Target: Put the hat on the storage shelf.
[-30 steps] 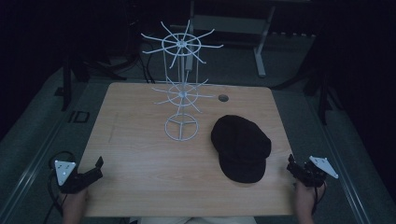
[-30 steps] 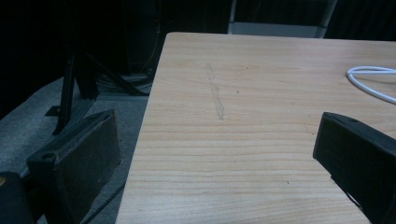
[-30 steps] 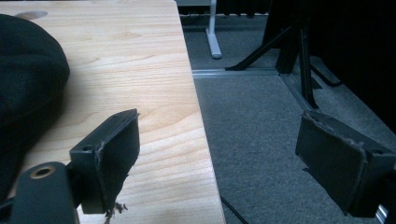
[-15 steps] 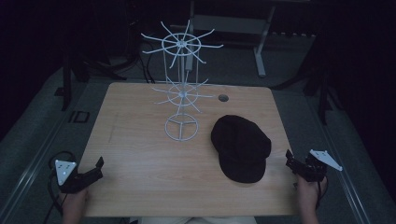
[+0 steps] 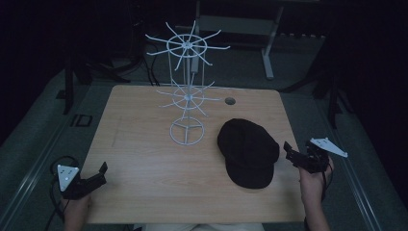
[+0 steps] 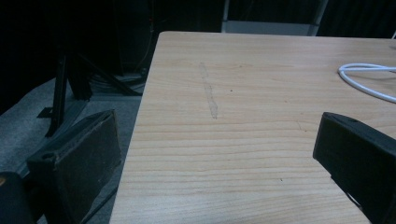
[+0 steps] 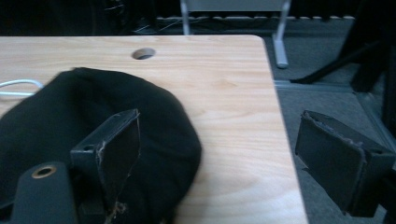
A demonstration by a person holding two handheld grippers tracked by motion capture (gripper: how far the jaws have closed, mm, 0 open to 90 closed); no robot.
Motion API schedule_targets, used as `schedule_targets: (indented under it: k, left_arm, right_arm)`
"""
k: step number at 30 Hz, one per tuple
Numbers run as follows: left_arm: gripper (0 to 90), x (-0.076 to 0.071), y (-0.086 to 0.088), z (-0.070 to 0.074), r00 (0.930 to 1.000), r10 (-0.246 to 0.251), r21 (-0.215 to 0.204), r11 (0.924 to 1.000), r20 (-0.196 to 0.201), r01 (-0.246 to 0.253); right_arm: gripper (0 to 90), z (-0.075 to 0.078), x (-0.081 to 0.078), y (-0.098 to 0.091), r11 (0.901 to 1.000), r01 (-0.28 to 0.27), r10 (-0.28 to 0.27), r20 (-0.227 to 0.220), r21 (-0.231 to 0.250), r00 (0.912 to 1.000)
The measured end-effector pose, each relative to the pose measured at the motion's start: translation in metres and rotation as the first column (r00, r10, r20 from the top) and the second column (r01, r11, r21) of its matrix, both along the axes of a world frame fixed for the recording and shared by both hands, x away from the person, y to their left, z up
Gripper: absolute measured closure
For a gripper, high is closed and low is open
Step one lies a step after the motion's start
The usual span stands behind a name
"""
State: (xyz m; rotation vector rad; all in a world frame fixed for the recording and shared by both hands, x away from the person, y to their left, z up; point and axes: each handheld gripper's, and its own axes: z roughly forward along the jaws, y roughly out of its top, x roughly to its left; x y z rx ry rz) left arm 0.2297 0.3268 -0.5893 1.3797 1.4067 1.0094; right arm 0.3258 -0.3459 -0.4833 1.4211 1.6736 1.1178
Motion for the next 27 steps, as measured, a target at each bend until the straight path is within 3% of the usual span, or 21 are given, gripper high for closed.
schedule_targets:
  k: [2, 10, 18, 19, 27]
  left_arm:
    - [1.4, 0.0, 0.0, 0.0, 1.0, -0.001, 0.002, 1.0, 0.002, 0.001]
    - [1.4, 0.0, 0.0, 0.0, 1.0, -0.005, 0.004, 1.0, 0.002, 0.005]
    - [1.4, 0.0, 0.0, 0.0, 1.0, -0.007, 0.004, 1.0, 0.003, 0.007]
    - [1.4, 0.0, 0.0, 0.0, 1.0, -0.008, 0.004, 1.0, 0.002, 0.008]
    - [1.4, 0.0, 0.0, 0.0, 0.9999, -0.011, 0.004, 0.9999, 0.001, 0.011]
  right_arm:
    - [13.6, 0.005, 0.006, 0.009, 0.9991, -0.041, 0.041, -0.018, 0.008, 0.999]
    - [13.7, 0.016, 0.02, 0.027, 0.9937, -0.104, 0.105, -0.013, 0.041, 0.9944]
    - [13.6, 0.022, 0.035, 0.053, 0.9874, -0.156, 0.156, -0.015, 0.025, 0.9876]
    - [13.7, 0.023, 0.038, 0.061, 0.9851, -0.172, 0.172, -0.029, 0.001, 0.9847]
    - [15.5, 0.022, 0.053, 0.083, 0.9752, -0.221, 0.22, -0.068, -0.009, 0.9731]
